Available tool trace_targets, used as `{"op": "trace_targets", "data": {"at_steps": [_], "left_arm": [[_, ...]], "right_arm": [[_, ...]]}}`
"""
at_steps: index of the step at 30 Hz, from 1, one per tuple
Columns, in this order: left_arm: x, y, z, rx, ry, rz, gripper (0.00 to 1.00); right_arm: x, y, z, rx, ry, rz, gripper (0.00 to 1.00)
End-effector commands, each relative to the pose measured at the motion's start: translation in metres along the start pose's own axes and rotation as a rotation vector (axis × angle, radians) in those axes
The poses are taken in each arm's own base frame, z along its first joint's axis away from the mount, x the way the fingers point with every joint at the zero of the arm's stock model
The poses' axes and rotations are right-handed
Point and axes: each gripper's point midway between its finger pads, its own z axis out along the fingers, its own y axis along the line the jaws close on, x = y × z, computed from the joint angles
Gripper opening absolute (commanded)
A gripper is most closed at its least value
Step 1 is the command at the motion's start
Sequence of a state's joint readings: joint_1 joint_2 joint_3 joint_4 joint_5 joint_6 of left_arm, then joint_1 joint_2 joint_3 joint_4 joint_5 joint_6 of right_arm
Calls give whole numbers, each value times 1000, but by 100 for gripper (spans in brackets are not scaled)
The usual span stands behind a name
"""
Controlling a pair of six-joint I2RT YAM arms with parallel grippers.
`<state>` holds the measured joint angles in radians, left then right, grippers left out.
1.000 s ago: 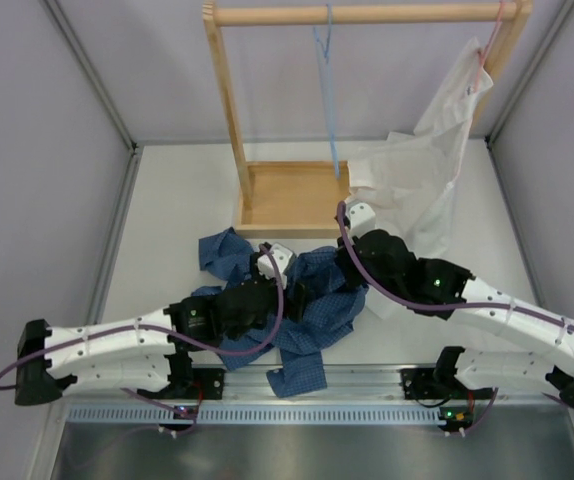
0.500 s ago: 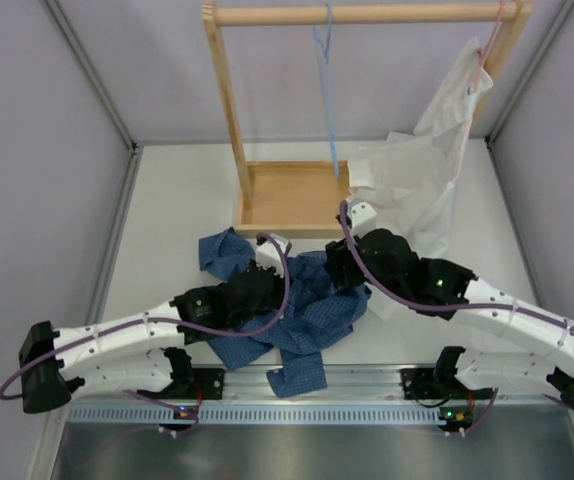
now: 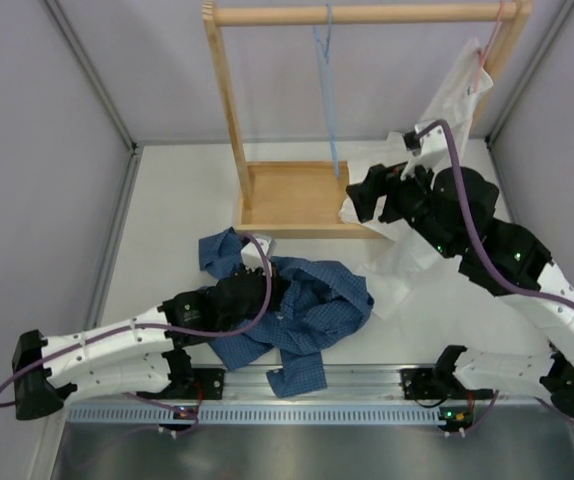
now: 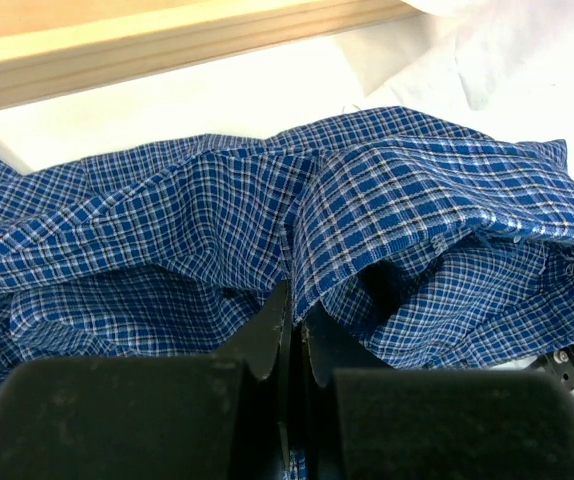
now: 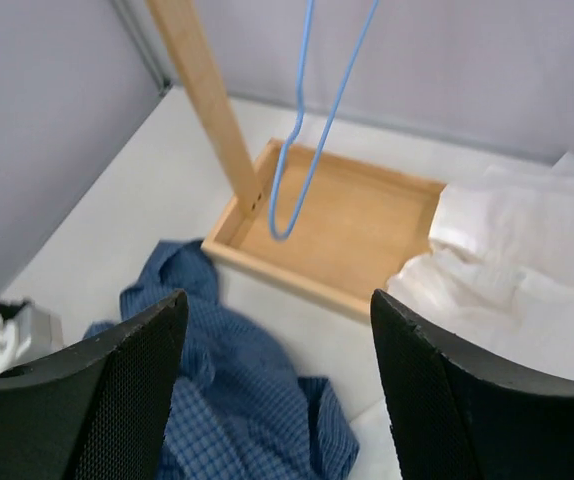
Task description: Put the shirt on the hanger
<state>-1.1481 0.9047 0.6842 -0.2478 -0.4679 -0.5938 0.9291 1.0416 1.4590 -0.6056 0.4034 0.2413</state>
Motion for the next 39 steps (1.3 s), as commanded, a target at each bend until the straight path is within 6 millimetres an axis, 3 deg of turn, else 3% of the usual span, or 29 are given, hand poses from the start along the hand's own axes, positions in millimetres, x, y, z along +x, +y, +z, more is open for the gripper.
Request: {"op": "trace_targets", "data": {"at_steps": [1,2,8,12,16,27,32,39], "left_arm": [[0,-3,-4,35,-9,-38,0],[1,-2,-5,34,-10,-34,0],[1,0,-8,45,-18,-31,0],[4,-2,-7,48,-1,-17,0],[2,2,-7,28,-14,-25,0],[7,3,-6,31,0,-16,0],[12,4,-4,28,13,-11,0],[15,6,-4,22,16,-19,0]], "right_arm": [[-17,-13,16,39,38,-57,70],[-29,-6,29,12,41,-75,70],[-55,-11,80,103,82,-135,62],[-58,-24,108,172,102,-151,57],[-48,-35,127,216,139,-176,47],[-37,-39,147,214,155,-169,20],[-39,-46,149,258,138,-159,0],[-71,-52,128,287,-45,-52,0]]}}
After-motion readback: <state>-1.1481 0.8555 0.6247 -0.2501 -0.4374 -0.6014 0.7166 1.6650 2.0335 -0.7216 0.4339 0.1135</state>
